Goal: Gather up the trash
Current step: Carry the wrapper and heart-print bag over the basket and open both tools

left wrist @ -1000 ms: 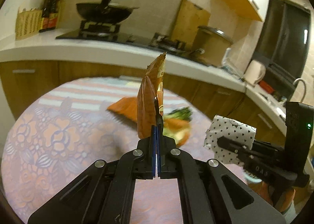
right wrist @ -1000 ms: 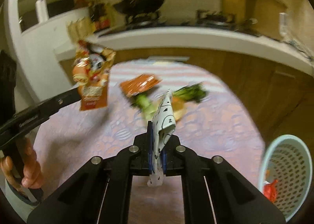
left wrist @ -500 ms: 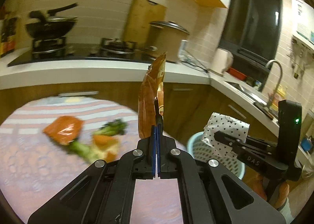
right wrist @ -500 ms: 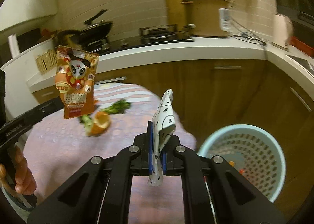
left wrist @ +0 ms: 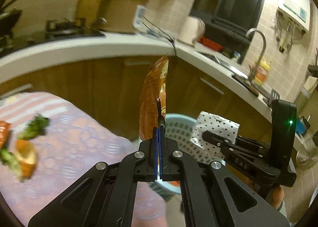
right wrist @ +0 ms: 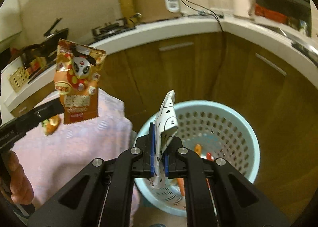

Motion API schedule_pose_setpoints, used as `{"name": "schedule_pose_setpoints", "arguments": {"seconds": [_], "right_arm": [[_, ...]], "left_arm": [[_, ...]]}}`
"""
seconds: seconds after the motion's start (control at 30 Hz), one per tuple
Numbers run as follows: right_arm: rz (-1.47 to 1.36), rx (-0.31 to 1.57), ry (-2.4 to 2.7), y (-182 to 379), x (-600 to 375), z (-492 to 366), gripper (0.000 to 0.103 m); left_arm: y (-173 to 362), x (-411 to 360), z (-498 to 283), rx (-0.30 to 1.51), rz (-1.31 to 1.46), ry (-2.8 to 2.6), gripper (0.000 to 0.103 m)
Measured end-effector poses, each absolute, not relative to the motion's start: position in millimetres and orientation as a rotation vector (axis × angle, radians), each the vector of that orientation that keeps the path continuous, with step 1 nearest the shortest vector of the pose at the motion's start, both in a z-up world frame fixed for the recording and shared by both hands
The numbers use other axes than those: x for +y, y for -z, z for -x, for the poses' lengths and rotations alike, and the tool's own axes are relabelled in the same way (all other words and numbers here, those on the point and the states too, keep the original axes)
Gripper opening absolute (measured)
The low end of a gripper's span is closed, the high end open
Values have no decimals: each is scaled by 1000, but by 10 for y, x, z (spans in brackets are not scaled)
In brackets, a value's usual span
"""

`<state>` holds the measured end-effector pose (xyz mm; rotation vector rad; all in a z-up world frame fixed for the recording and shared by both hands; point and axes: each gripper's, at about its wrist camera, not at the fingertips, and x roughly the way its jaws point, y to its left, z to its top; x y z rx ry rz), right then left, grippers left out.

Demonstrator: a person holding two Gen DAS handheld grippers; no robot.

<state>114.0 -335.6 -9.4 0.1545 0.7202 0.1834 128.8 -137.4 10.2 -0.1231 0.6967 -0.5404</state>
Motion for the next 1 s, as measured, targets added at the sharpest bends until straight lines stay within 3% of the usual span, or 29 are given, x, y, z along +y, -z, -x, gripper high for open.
{"name": "schedule_pose_setpoints", "arguments": {"seconds": [0.4, 0.53, 0.63, 0.7, 1.0], "right_arm": [[-154, 811, -110, 395, -3689, -1217, 6], [-165, 849, -102, 473, -3730, -1252, 9], [-172, 868, -90, 513, -3759, -1264, 28], [-176, 862, -77, 509, -3780, -1248, 52], [-151, 797, -113, 302, -3608, -1151, 54]], "left_arm": [[351, -1946, -1579, 841, 95, 629, 1], [415, -1976, -1539, 858, 72, 618, 33], [409, -1923, -1498, 849, 62, 601, 38], [379, -1869, -1475, 843, 61, 593, 40], [247, -1536, -1372, 803, 108, 538, 45]]}}
